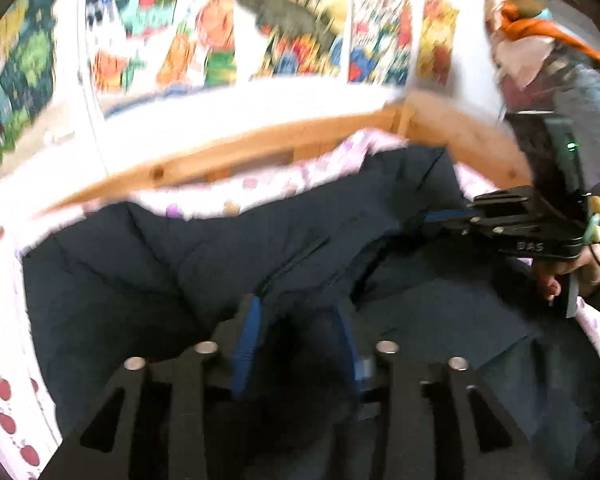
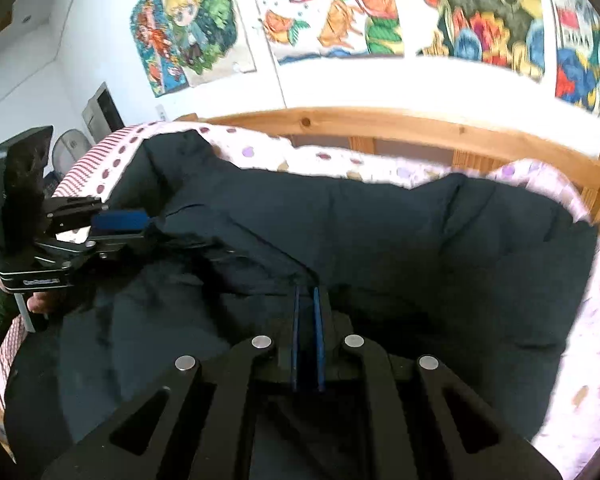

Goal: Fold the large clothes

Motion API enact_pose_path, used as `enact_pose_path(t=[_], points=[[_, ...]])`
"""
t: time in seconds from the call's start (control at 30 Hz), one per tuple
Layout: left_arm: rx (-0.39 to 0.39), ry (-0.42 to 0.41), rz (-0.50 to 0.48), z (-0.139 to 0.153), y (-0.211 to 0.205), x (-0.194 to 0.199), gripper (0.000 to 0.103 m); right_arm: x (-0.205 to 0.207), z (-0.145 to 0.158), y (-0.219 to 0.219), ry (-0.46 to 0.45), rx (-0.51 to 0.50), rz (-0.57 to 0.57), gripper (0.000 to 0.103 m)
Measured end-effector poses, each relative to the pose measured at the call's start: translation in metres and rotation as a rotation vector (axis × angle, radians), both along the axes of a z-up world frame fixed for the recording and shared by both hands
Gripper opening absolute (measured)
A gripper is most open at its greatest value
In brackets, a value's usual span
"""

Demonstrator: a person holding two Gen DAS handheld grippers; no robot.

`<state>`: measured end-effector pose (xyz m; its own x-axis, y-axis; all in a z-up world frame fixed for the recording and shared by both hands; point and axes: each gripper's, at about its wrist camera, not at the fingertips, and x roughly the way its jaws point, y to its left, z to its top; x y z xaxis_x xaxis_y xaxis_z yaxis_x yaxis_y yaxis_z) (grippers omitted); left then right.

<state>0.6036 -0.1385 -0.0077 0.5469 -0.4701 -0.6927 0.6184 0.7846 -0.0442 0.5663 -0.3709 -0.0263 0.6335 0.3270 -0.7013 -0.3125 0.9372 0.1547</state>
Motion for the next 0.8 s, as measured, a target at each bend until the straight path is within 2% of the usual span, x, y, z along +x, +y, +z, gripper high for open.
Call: enact_pose_path(t=[0.1,0.13,0.23,0.27,0.33,0.4,0.57,0.7,0.8], points=[[-0.095,-0.047,0.0,0.025,-0.003,-0.007,0.051,0.004,0.021,-0.003,-0.039,0.009,-0.013,0.008],[-0.119,-0.049,0.022,0.032,-0.008,-0.001,0.051,0.006,0.025,-0.004,-0.042,0.017,-0.026,0.014],[-0.132,-0.026,0.08,0.032,-0.025,0.026,0.051,0.022,0.024,-0.011,-0.04,0.073,-0.089,0.029],[-0.121,0.0,0.106,0.026,-0.033,0.036,0.051,0.03,0.019,-0.013,-0.027,0.085,-0.107,0.029],[-0.056,0.041,0.165,0.012,-0.042,0.052,0.051,0.043,0.005,-0.01,-0.002,0.071,-0.125,0.029],[0.053,0.077,0.2,-0.008,-0.049,0.059,0.051,0.051,-0.014,-0.007,0.032,0.015,-0.135,0.029],[0.233,0.13,0.185,-0.058,-0.045,0.061,0.052,0.052,-0.051,-0.001,0.087,-0.041,-0.117,0.029],[0.322,0.107,0.178,-0.081,-0.052,0.057,0.052,0.06,-0.079,0.012,0.119,-0.128,-0.109,0.03],[0.359,0.102,0.199,-0.093,-0.059,0.062,0.052,0.069,-0.091,0.013,0.138,-0.129,-0.118,0.03]])
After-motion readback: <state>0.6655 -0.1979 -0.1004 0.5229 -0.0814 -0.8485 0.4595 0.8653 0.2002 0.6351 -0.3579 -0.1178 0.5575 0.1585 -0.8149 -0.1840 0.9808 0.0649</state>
